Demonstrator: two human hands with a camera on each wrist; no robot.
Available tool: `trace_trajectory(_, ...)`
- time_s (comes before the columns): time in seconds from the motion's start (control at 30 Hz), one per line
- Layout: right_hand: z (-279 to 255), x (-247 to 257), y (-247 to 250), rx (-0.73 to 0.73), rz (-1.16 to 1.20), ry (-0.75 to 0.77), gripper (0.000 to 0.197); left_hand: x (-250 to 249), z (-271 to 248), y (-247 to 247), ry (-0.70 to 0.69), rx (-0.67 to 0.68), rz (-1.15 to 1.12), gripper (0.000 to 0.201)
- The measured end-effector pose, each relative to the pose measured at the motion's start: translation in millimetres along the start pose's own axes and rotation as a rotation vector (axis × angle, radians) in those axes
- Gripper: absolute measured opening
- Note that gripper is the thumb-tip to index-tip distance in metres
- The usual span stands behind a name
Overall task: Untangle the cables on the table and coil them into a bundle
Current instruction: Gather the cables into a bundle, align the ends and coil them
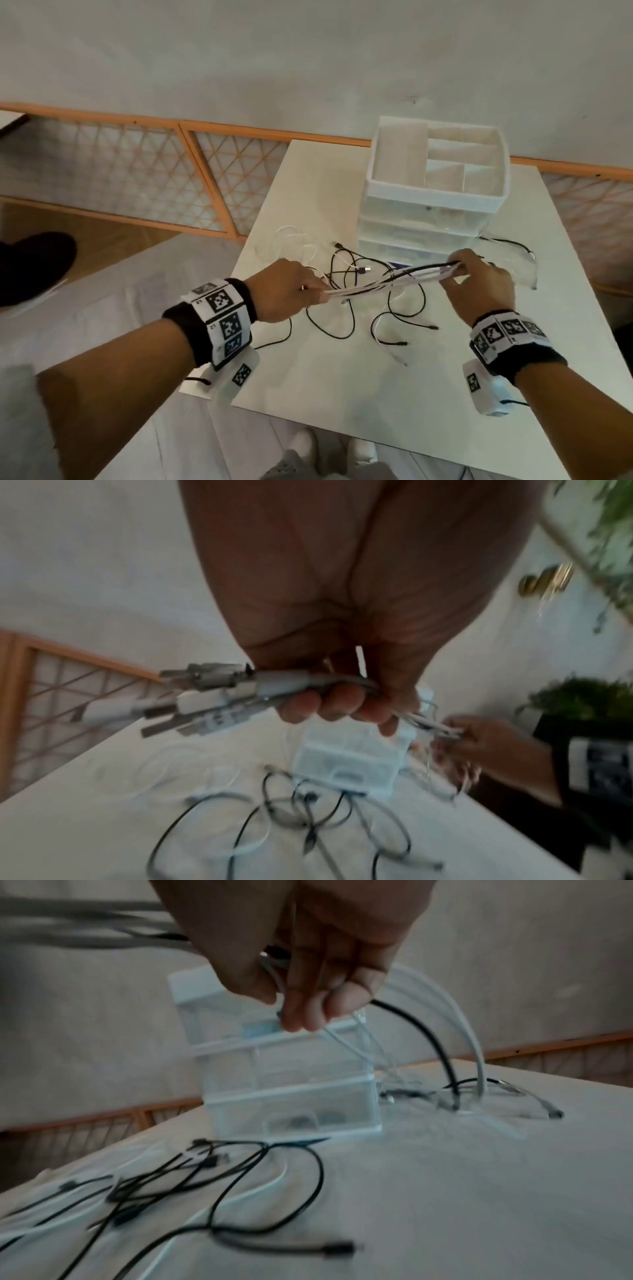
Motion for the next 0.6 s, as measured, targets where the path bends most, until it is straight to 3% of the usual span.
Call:
trace_trajectory(0.1,-25.9,21.3,-21.0,0.231,-0.072,0.061,0.055,37.0,3.7,-20.0,0.144,-0.082,0.067,0.029)
trace_trajectory(0.17,-49.4,48.0,-29.5,0.240,-0.058,0.150,0.047,57.8,5.6,-27.3,0.232,-0.131,0.079,0.032)
trace_trajectory(0.27,-83.8,102.5,-47.8,0.320,-0.027,0.475,0.017,75.0,4.0,-34.8,0.327,-0.109,0.103,0.027)
trace_trajectory(0.33,-98.9,137.1,-66.1,0.492,-0.067,0.685,0.022,76.4,2.3,-37.5,0.350,-0.094,0.047,0.027)
trace_trajectory(0.4,-104.5,164.6,-85.9,0.607,-0.137,0.804,0.039,73.5,1.4,-36.9,0.337,-0.098,0.003,0.029)
trace_trajectory(0.5,-105.9,190.4,-109.4,0.698,-0.333,0.865,0.062,75.0,0.7,-34.4,0.336,-0.100,-0.063,0.033)
trace_trajectory(0.6,-107.4,189.3,-123.5,0.747,-0.437,0.817,0.072,81.2,-0.4,-31.7,0.345,-0.110,-0.096,0.033)
Point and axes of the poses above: each hand's wrist, its own z-axis towards the middle knuckle, its own y-axis out of the back of the hand, x = y × z, the point moved 2 cm from there along z, towards the middle knuckle, and after that the axes turned 13 degrees about -z, right-handed, at the moved point
